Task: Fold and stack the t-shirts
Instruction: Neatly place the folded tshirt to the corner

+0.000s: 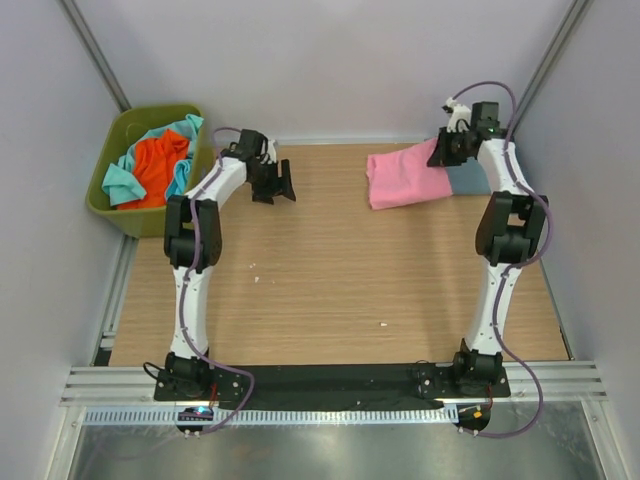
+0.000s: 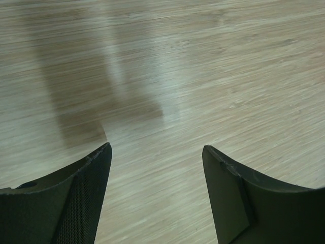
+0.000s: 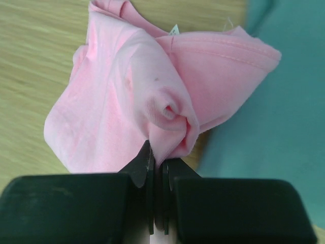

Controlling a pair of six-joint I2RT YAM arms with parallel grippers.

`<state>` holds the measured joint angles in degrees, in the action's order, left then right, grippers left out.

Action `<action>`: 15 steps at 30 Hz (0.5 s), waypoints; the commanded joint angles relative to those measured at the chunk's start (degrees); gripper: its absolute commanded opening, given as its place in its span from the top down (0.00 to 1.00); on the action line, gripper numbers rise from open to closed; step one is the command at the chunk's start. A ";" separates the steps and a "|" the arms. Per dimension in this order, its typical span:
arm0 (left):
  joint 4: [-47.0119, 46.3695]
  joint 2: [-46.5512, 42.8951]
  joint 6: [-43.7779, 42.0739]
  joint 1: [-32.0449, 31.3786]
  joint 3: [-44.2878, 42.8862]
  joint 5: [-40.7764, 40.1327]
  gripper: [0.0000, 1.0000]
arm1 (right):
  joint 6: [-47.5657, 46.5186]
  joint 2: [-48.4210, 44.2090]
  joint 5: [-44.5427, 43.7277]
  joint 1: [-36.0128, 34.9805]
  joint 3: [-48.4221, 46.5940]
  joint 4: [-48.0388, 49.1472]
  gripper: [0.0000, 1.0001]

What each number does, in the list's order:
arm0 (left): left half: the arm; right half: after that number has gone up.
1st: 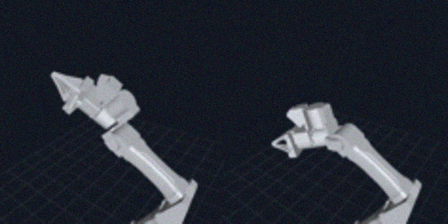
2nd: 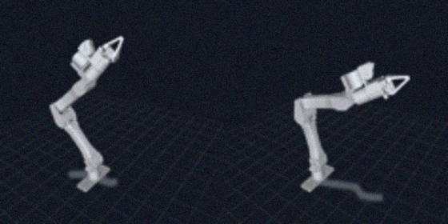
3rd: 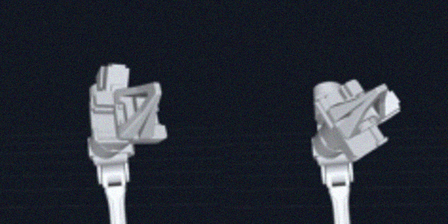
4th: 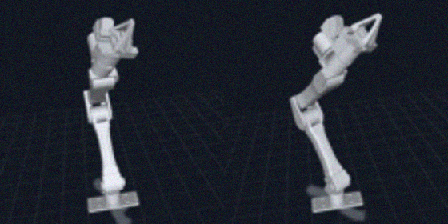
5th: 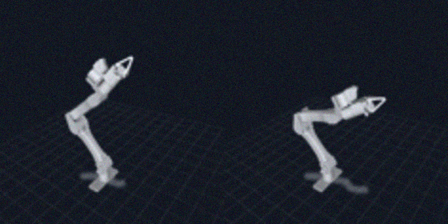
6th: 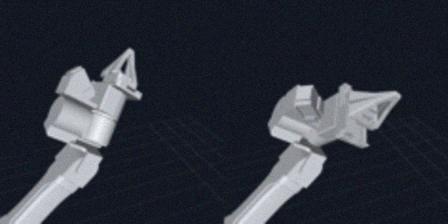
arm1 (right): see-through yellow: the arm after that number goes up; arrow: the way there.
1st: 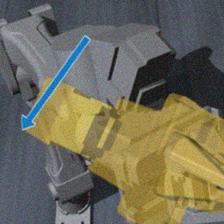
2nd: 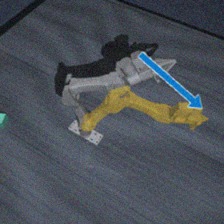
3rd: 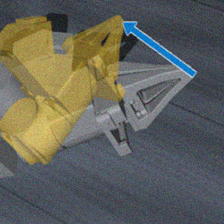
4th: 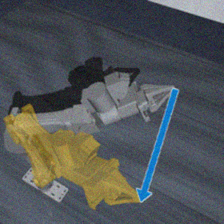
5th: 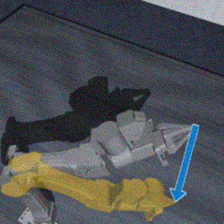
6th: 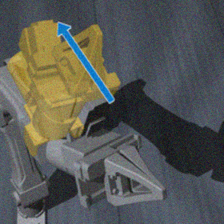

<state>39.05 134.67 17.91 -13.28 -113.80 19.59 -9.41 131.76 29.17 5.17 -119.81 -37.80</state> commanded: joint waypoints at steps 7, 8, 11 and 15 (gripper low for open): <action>0.15 -7.58 -1.39 -0.26 2.97 4.05 0.27 | -9.13 -2.04 -11.15 2.57 -7.89 1.24 0.98; 0.06 -7.76 -1.48 -0.26 3.32 3.96 0.27 | -9.40 -1.60 -11.50 2.65 -8.51 1.50 0.99; -0.02 -8.20 -1.74 -0.43 3.93 3.96 0.27 | -9.93 0.07 -12.38 3.00 -11.84 1.07 0.99; -0.02 -8.46 -2.09 -0.70 4.46 3.52 0.27 | -9.93 1.83 -13.17 3.88 -16.33 0.62 0.99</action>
<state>39.46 130.15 17.23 -13.91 -109.78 22.28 -18.02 133.69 17.78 8.32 -131.61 -39.16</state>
